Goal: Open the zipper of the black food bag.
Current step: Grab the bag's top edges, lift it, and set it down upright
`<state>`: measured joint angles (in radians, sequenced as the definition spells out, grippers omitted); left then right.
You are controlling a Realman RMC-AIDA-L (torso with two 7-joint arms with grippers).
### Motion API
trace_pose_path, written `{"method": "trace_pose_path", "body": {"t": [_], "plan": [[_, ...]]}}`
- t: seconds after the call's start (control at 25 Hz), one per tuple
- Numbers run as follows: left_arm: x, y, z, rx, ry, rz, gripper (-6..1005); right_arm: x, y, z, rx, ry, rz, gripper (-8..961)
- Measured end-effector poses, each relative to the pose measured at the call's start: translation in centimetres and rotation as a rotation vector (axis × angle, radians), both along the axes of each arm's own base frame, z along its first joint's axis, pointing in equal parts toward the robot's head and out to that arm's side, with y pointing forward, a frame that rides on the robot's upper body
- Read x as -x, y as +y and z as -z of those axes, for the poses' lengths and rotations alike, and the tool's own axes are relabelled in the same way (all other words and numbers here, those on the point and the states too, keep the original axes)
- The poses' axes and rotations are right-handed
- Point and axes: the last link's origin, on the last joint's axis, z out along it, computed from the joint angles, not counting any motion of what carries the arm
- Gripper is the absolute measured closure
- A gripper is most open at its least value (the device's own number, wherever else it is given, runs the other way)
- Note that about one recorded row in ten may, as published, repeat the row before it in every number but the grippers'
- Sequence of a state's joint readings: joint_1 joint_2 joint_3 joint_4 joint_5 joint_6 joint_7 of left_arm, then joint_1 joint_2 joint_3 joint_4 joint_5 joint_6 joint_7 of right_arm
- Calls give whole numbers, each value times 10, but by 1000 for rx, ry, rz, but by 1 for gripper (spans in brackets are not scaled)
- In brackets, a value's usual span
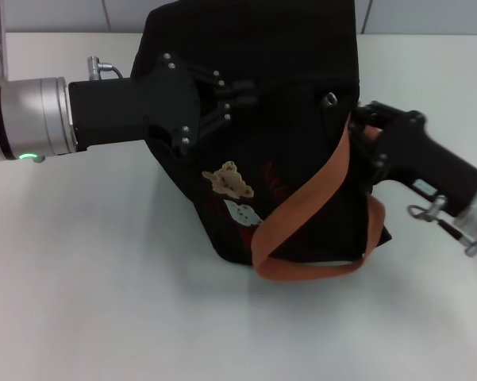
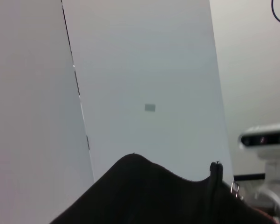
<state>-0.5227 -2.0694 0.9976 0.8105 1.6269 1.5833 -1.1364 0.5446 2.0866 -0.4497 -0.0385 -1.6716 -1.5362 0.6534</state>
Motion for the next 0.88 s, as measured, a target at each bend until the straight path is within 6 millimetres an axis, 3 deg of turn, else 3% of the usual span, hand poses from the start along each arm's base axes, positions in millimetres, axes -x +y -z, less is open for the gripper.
{"method": "trace_pose_path", "body": {"t": [0.16, 0.24, 0.56, 0.88], "plan": [[-1, 0, -1, -9, -31, 9, 906, 17, 17, 28, 112, -104, -8, 706], [-1, -1, -1, -10, -32, 8, 906, 18, 17, 28, 113, -101, -5, 705], [7, -4, -4, -28, -44, -11, 906, -2, 8, 0, 55, 6, 54, 703], [13, -7, -6, -35, -45, -30, 905, -10, -1, -9, 44, 12, 40, 700]]}}
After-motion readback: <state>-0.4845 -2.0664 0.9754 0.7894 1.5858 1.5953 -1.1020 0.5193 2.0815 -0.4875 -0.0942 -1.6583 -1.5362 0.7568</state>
